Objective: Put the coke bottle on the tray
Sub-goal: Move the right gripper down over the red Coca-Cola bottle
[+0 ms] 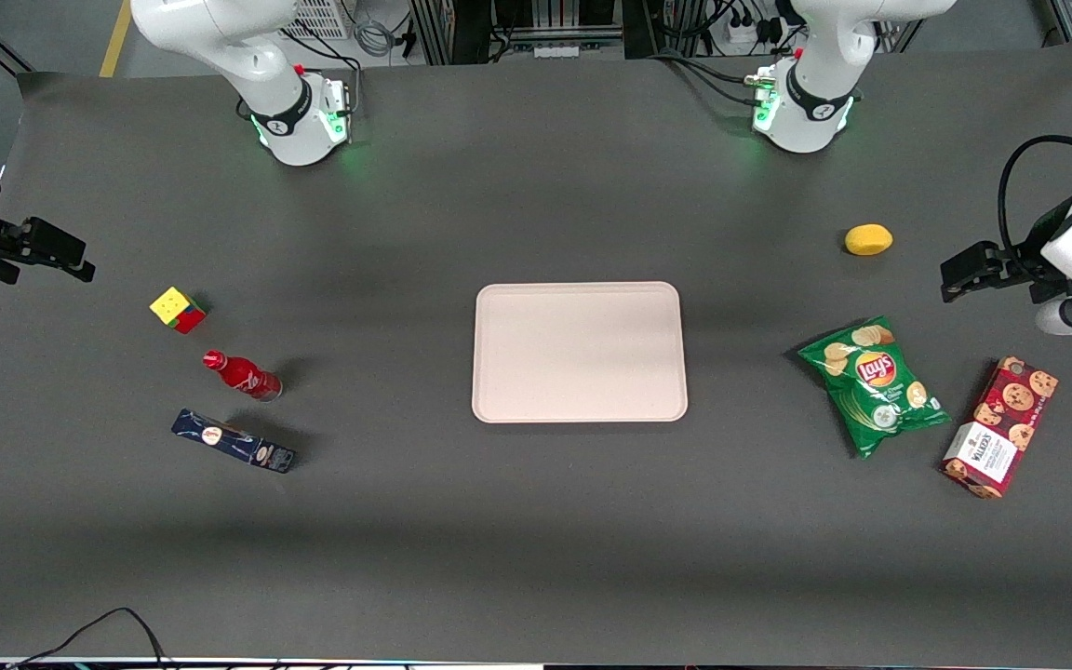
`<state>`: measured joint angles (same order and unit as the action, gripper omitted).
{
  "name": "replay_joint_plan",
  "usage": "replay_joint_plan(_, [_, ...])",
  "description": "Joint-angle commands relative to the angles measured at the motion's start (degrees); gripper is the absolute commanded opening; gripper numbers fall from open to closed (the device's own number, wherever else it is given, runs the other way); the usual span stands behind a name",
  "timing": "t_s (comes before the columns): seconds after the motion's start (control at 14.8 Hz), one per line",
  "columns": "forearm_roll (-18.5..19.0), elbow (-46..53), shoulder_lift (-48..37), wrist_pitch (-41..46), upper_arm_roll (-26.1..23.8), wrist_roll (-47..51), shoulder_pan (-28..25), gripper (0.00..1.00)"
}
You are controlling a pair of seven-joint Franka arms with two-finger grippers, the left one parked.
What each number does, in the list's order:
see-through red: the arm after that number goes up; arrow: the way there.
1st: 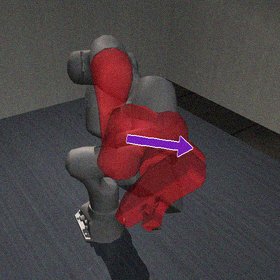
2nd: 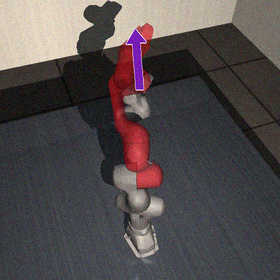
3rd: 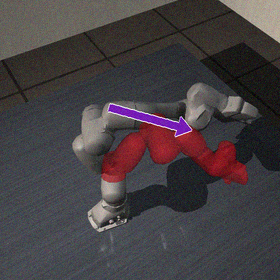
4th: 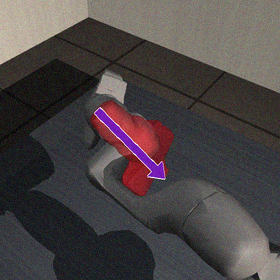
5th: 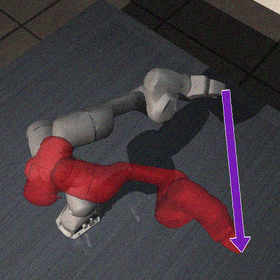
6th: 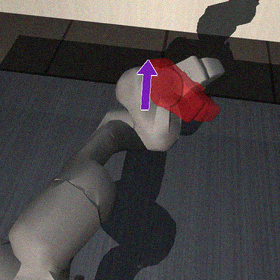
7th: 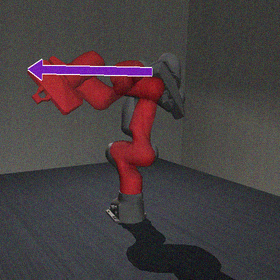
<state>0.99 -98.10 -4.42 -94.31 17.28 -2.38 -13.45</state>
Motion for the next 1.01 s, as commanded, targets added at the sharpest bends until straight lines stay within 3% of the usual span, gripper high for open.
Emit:
replay_joint_plan(0.0, [0.24, 1.60, 0.64, 1.32, 0.30, 1.50, -0.70, 1.00])
replay_joint_plan(0.68, [0.24, 0.46, 4.06, 0.18, -0.05, 1.24, -0.79, 1.00])
replay_joint_plan(0.95, [0.24, -6.38, 4.42, -8.67, -0.14, 1.06, -0.79, 1.00])
